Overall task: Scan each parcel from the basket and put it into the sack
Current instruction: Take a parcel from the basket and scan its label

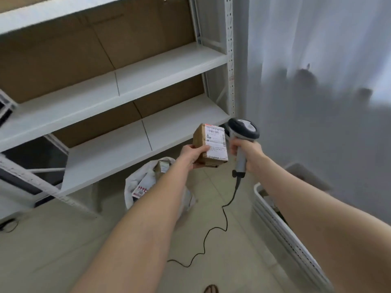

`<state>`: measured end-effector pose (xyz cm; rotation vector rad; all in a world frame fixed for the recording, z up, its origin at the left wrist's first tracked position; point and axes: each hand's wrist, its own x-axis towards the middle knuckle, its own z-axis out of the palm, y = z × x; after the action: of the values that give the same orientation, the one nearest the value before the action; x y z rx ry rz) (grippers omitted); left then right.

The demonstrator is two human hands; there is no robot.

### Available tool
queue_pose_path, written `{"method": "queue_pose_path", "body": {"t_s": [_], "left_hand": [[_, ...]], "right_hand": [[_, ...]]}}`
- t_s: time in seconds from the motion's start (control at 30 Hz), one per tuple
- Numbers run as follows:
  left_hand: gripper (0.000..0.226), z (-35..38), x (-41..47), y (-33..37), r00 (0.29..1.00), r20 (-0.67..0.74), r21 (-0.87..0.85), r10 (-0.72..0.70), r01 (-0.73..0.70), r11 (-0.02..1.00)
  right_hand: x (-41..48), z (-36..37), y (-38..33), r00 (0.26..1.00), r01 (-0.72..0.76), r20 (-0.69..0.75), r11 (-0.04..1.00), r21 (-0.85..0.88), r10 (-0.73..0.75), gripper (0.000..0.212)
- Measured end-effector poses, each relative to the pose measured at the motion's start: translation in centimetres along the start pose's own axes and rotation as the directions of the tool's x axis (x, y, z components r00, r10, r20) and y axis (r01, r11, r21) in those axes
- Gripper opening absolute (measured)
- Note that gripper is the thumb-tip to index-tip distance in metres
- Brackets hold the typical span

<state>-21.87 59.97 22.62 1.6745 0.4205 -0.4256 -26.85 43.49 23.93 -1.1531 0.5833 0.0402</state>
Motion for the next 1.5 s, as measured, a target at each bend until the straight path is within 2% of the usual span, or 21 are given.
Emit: {"method": "queue_pose_path", "body": {"t_s": [0.13,0.3,0.4,0.47,0.67,0.73,0.8,0.9,1.13,1.37,1.5], "left_hand": [[0.062,-6.8,0.8,-1.7,0.997,-0.08,-0.036,-0.021,0.018,0.999],[0.058,-15.9,3.6,-4.2,0.989,-0.135,-0.075,-0.059,0.049,0.996],[0.062,-21.4,6.9,-5.5,0.983,-0.166,-0.06,-0.082,0.073,0.996],[0.063,-24.7,9.9,-6.4,0.98,-0.169,-0.051,-0.101,0.094,0.994],[0.06,-33.4,19.5,-9.7,0.976,-0.13,-0.022,-0.175,0.173,0.985],[0.062,-35.2,22.6,-11.4,0.97,-0.147,0.015,-0.195,0.199,0.98],[0.063,-36.2,25.4,-13.4,0.964,-0.162,0.062,-0.21,0.222,0.973],[0.073,-36.5,29.4,-16.8,0.958,-0.163,0.143,-0.237,0.26,0.955],[0.072,-33.7,38.8,-27.1,0.952,-0.199,0.402,-0.232,0.295,0.867],[0.065,-29.6,45.6,-36.0,0.965,-0.171,0.536,-0.198,0.26,0.803],[0.055,-28.5,46.6,-37.8,0.975,-0.144,0.598,-0.17,0.223,0.77]], "right_hand": [[0.8,5.7,3.0,0.997,-0.01,0.074,0.998,-0.06,0.014,0.015],[2.6,13.7,7.4,0.992,-0.069,0.093,0.979,-0.19,0.088,0.017],[4.3,19.1,10.7,0.987,-0.092,0.112,0.978,-0.188,0.115,0.014],[5.8,22.9,12.9,0.986,-0.112,0.101,0.973,-0.202,0.134,0.011],[11.2,33.0,19.9,0.97,-0.233,0.002,0.936,-0.263,0.242,0.032],[12.9,34.7,22.0,0.96,-0.274,-0.022,0.924,-0.267,0.279,0.026],[14.9,35.6,24.2,0.953,-0.303,-0.052,0.915,-0.267,0.3,0.012],[18.1,36.0,27.4,0.938,-0.346,-0.113,0.903,-0.257,0.327,0.013],[26.0,33.8,38.3,0.923,-0.382,-0.15,0.894,-0.234,0.355,0.014],[31.2,30.5,45.6,0.932,-0.362,-0.119,0.907,-0.214,0.344,0.015],[32.6,29.7,46.7,0.935,-0.353,-0.125,0.908,-0.224,0.333,0.012]]}}
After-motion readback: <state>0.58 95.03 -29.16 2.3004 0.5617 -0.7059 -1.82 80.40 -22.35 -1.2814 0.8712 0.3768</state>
